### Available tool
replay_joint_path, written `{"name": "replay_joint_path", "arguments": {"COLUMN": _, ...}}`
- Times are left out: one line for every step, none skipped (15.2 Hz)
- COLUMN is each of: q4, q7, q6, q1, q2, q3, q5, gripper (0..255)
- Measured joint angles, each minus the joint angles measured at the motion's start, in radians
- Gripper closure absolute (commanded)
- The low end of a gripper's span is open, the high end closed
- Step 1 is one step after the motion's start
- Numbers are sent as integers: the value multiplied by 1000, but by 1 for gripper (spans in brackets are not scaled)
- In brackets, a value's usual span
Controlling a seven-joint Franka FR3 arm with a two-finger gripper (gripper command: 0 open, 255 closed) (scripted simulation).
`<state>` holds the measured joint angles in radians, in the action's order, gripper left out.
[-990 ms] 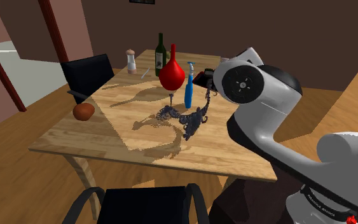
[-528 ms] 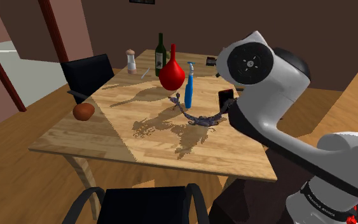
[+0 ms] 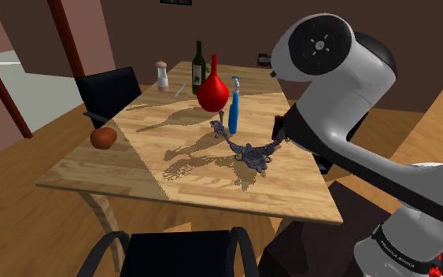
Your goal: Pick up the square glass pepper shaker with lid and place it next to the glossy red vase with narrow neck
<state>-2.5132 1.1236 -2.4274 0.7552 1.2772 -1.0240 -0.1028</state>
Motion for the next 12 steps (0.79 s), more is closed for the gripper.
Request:
{"name": "replay_joint_path", "arguments": {"q4": 12, "q7": -8, "q6": 6, "q1": 4, "q2": -4, "q3": 8, "q5": -3, "gripper": 255}}
{"name": "replay_joint_path", "arguments": {"q4": 19, "q7": -17, "q6": 12, "q1": 3, "q2": -6, "q3": 20, "q5": -6, "gripper": 255}}
{"name": "replay_joint_path", "arguments": {"q4": 26, "q7": -25, "q6": 16, "q1": 5, "q2": -9, "q3": 29, "q5": -9, "gripper": 255}}
{"name": "replay_joint_path", "arguments": {"q4": 37, "q7": -32, "q6": 23, "q1": 7, "q2": -12, "q3": 37, "q5": -11, "gripper": 255}}
{"name": "replay_joint_path", "arguments": {"q4": 49, "q7": -38, "q6": 31, "q1": 9, "q2": -15, "q3": 43, "q5": -13, "gripper": 255}}
{"name": "replay_joint_path", "arguments": {"q4": 60, "q7": -47, "q6": 37, "q1": 12, "q2": -19, "q3": 53, "q5": -16, "gripper": 255}}
{"name": "replay_joint_path", "arguments": {"q4": 76, "q7": -47, "q6": 31, "q1": 31, "q2": -31, "q3": 49, "q5": -17, "gripper": 255}}
{"name": "replay_joint_path", "arguments": {"q4": 103, "q7": -46, "q6": 23, "q1": 61, "q2": -51, "q3": 39, "q5": -19, "gripper": 255}}
{"name": "replay_joint_path", "arguments": {"q4": 118, "q7": -41, "q6": 11, "q1": 88, "q2": -66, "q3": 27, "q5": -20, "gripper": 255}}
{"name": "replay_joint_path", "arguments": {"q4": 150, "q7": -35, "q6": -5, "q1": 131, "q2": -90, "q3": 6, "q5": -21, "gripper": 255}}
{"name": "replay_joint_path", "arguments": {"q4": 179, "q7": -28, "q6": -13, "q1": 166, "q2": -109, "q3": -12, "q5": -22, "gripper": 255}}
{"name": "replay_joint_path", "arguments": {"q4": 211, "q7": -23, "q6": -19, "q1": 203, "q2": -127, "q3": -31, "q5": -23, "gripper": 255}}
